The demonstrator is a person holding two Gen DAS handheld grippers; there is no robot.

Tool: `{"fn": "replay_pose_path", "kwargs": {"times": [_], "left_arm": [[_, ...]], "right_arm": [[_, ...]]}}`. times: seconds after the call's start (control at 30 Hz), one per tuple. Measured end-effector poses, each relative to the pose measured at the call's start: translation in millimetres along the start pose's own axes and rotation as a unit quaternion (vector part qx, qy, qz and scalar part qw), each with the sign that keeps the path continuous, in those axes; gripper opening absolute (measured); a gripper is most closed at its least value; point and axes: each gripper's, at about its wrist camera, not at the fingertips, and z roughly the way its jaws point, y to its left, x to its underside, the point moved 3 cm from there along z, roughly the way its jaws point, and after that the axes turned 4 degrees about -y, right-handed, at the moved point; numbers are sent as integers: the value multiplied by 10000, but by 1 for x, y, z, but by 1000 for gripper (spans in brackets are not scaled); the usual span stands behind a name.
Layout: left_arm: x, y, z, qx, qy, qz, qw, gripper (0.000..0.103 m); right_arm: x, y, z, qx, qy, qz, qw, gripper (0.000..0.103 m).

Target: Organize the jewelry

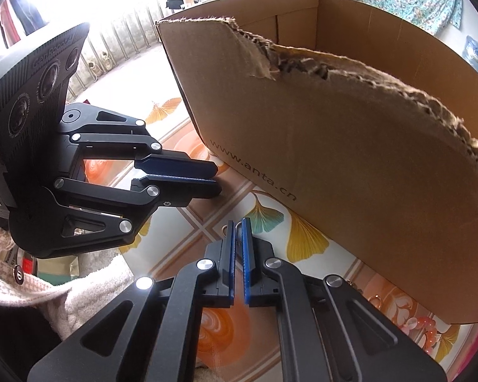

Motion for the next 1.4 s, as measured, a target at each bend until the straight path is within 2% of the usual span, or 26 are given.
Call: {"fn": "replay_pose_path", "kwargs": {"times": [0.27,0.53,0.67,0.8,0.9,1.17,1.4], "left_arm": [[0,0,0,-3,-4,-9,10000,11],[0,-1,0,-10,-9,-7,10000,11],[0,-1,0,-17,-7,-2,10000,11],[-1,-2,0,-23,-10,-2,10000,11],[-1,-2,0,-21,-12,-5,10000,11],[-1,-4,2,-12,-30,-8,10000,11],[-2,-4,2,-6,-34,-10,10000,11]], "right_arm": [[12,-13,-13,293,104,167,9994,4],[31,-30,-26,393,107,750,9964,4],[28,-32,-34,509,-61,751,9959,4],[25,-35,-30,775,-12,657,9948,4],[25,-31,-27,748,52,574,9955,4],[19,-15,-20,341,143,505,9980,4],[14,-29,-20,730,70,545,9958,4]]}}
